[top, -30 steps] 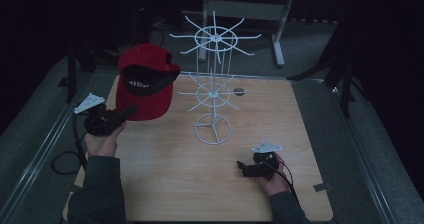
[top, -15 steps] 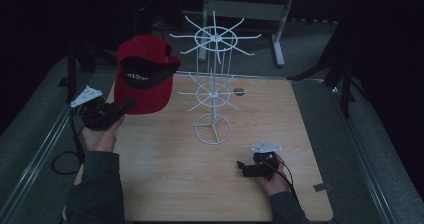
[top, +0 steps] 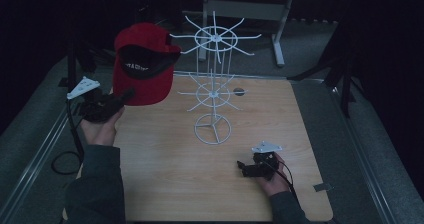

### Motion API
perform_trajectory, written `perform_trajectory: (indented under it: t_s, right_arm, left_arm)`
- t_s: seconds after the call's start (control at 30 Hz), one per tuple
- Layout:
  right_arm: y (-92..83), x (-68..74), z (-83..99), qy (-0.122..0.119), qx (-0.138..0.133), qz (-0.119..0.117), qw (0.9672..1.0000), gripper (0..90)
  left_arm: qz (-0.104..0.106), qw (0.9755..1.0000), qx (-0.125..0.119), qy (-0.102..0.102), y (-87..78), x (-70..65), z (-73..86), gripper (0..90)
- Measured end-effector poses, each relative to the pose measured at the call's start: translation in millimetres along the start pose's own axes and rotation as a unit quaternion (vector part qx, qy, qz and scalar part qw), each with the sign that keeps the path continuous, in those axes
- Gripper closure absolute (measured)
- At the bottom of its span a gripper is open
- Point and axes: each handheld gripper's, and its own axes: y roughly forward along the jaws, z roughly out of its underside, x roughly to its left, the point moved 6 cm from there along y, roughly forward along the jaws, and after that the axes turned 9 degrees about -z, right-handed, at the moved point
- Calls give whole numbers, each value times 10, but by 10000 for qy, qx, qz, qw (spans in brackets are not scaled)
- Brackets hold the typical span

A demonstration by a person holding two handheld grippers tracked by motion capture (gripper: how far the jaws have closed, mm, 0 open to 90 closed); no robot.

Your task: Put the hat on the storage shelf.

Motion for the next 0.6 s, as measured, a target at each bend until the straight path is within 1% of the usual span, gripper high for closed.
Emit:
perform_trajectory:
  t_s: [0.13,0.2,0.27,0.3,0.37,0.6]
  right_arm:
    - [0,0,0,0,0,-1,10000,121]
    - [-1,-1,0,-6,3,-3,10000,122]
    - [-1,-1,0,-6,3,-3,10000,121]
    - [-1,0,0,-1,6,-3,10000,121]
    - [0,0,0,1,3,-4,10000,121]
    - [-1,0,0,0,6,-5,10000,121]
  left_arm:
    - [34,10000,-70,24,-20,-34,-60,856]
    - [48,9999,-128,-12,-38,-51,-91,856]
    - [72,9998,-169,-2,-58,-53,-117,855]
    - [91,9998,-197,-35,-65,-58,-130,856]
    - [119,9996,-228,-64,-79,-64,-148,856]
    - [153,9995,-283,-37,-141,-94,-199,856]
